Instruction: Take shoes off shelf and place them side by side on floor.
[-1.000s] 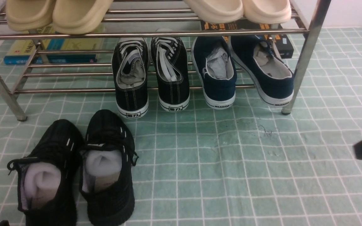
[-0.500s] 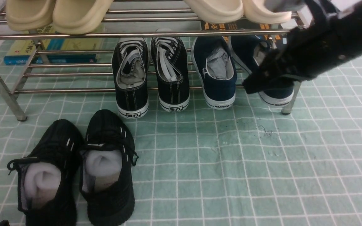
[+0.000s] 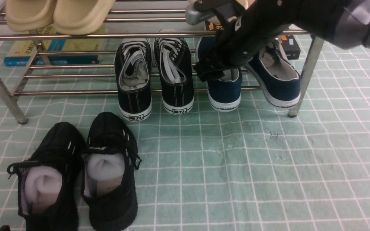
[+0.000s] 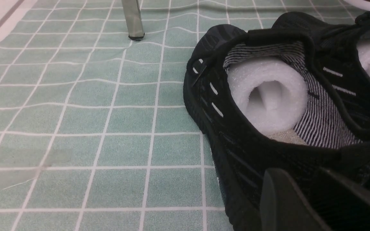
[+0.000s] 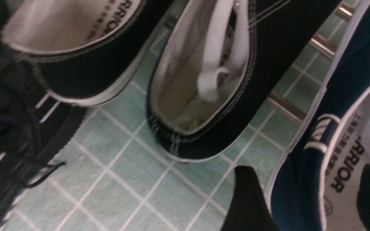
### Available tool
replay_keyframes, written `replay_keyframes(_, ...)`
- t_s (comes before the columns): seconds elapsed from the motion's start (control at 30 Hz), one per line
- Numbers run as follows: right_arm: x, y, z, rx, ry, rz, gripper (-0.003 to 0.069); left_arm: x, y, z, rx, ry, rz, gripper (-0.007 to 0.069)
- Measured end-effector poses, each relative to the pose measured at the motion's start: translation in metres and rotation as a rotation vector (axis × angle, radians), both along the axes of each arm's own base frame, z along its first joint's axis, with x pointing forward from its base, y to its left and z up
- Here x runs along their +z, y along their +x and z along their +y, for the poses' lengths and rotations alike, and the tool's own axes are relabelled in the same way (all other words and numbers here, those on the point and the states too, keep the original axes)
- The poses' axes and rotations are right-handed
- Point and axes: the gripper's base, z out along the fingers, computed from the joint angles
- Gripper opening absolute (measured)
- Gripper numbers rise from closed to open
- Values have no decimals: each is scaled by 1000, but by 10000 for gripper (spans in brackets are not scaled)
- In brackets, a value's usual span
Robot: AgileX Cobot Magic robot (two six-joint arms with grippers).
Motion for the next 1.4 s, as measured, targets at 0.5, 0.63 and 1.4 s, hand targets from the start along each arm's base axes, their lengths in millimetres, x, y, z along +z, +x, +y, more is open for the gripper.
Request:
replay_keyframes(0.5,-40,15,0,-76,-89,56,50,0,0,0,0,0,0,180)
replay_keyframes(0.63,-18,-2,-9,-71,-125,127,52,0,0,0,0,0,0,180)
replay_keyframes(1.4,68,-173,-81,-8,-55,325,49,0,0,0,0,0,-1,201)
